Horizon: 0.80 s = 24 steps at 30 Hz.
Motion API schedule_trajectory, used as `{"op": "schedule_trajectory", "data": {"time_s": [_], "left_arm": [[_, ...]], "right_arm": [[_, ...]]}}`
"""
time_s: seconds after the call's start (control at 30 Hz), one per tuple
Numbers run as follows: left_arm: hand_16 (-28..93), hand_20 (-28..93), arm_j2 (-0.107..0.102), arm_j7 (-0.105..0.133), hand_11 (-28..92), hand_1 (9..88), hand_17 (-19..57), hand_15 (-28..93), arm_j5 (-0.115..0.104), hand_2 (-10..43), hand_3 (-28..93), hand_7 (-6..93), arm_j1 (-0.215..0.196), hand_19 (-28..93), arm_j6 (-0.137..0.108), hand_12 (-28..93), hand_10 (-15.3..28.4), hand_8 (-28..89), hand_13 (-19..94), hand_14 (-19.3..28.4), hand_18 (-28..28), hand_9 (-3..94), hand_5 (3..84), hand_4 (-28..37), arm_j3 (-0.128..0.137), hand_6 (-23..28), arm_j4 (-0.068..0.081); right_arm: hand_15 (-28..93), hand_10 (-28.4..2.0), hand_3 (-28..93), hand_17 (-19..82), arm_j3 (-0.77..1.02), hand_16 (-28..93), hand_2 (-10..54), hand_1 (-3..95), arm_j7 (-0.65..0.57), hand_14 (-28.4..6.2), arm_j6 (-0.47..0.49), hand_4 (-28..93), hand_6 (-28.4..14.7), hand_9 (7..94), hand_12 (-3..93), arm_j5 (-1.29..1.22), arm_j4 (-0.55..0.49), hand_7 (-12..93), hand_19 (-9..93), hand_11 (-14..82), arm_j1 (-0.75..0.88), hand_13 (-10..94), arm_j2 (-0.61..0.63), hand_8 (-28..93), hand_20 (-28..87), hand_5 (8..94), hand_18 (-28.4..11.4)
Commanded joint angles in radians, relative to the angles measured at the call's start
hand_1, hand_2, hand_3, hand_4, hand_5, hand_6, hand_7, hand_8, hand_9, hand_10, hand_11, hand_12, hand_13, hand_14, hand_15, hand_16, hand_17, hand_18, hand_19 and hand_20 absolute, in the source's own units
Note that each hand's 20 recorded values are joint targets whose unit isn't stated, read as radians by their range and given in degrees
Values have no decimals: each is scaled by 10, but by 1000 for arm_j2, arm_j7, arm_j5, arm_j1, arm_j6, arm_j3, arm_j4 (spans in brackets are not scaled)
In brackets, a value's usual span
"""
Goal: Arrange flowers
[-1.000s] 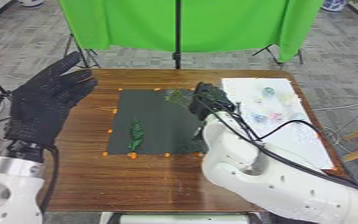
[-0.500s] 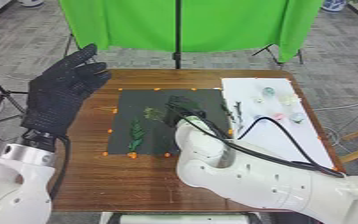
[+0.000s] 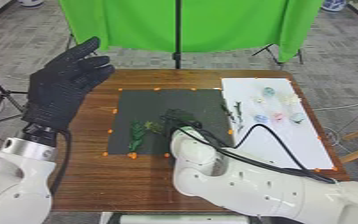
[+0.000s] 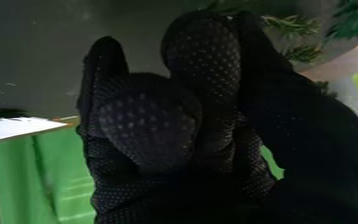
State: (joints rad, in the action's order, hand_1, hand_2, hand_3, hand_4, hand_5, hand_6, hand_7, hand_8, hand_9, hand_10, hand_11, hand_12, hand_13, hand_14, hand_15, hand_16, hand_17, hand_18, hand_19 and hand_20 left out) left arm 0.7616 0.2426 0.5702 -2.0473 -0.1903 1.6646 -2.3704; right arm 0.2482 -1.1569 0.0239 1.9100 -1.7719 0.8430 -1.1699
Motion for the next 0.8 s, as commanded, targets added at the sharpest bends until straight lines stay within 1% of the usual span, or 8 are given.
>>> {"op": "schedule_trajectory", "data": {"time_s": [0.03, 0.13, 0.23, 0.37, 0.43, 0.57, 0.73, 0.8], "left_arm": [[-87, 166, -15, 10, 295, 244, -105, 510, -10, 66, 794, 163, -10, 546, -5, 116, 218, -105, 232, 283, 241, 342, 372, -197, 4, 98, 2], [-88, 166, -17, 13, 297, 244, -105, 510, -9, 65, 795, 163, -19, 546, -5, 117, 218, -106, 232, 283, 241, 343, 372, -196, 9, 97, -1], [-87, 166, -20, 17, 296, 244, -105, 511, -8, 66, 795, 163, -19, 547, -8, 116, 219, -106, 232, 283, 241, 343, 372, -196, 6, 97, -2], [-88, 166, -22, 11, 295, 245, -105, 511, -9, 67, 794, 162, -7, 547, -11, 116, 219, -106, 231, 283, 241, 342, 372, -195, 0, 98, 0], [-88, 166, -27, 17, 296, 246, -105, 510, -12, 67, 795, 162, -13, 547, -13, 116, 219, -106, 231, 283, 242, 343, 372, -195, 3, 98, -2], [-88, 166, -26, 19, 297, 245, -105, 511, -12, 67, 795, 162, -21, 547, -15, 116, 218, -106, 231, 283, 242, 342, 372, -194, 6, 98, -4], [-88, 166, -28, 22, 296, 245, -105, 510, -13, 68, 795, 163, -19, 547, -19, 116, 219, -105, 231, 283, 242, 342, 372, -194, 2, 97, -3], [-87, 166, -25, 18, 295, 246, -105, 510, -13, 68, 795, 163, -14, 547, -19, 116, 219, -106, 231, 283, 242, 342, 372, -194, -1, 97, -2]], "right_arm": [[612, -102, 671, 459, -32, 198, -95, 514, -20, -61, 28, -226, -21, 927, 202, -3, -19, 249, 932, 392, -30, 908, -14, 113, -63, 884, -196], [611, -103, 662, 463, -42, 197, -95, 504, -22, -62, 29, -229, -22, 928, 201, -7, -24, 249, 932, 387, -35, 907, -16, 109, -75, 886, -194], [611, -103, 663, 467, -49, 196, -95, 492, -23, -64, 37, -226, -22, 932, 201, -5, -27, 244, 932, 385, -38, 910, -20, 107, -85, 889, -194], [611, -105, 673, 473, -39, 194, -95, 478, -25, -64, 56, -228, -19, 936, 198, -9, -31, 232, 932, 392, -32, 916, -25, 107, -99, 900, -193], [613, -104, 679, 476, -40, 195, -95, 471, -22, -65, 65, -227, -19, 937, 196, -7, -34, 227, 932, 402, -32, 922, -27, 107, -102, 909, -194], [614, -105, 683, 479, -35, 197, -95, 468, -18, -65, 77, -227, -18, 937, 190, -28, -38, 223, 932, 411, -29, 925, -27, 106, -108, 915, -193], [613, -106, 686, 478, -26, 199, -95, 467, -11, -66, 106, -229, -19, 937, 188, -41, -44, 218, 932, 412, -19, 926, -32, 105, -115, 918, -193], [613, -106, 687, 477, -19, 201, -95, 467, -6, -66, 115, -229, -18, 937, 187, -47, -47, 217, 932, 412, -14, 925, -33, 105, -118, 919, -194]]}}
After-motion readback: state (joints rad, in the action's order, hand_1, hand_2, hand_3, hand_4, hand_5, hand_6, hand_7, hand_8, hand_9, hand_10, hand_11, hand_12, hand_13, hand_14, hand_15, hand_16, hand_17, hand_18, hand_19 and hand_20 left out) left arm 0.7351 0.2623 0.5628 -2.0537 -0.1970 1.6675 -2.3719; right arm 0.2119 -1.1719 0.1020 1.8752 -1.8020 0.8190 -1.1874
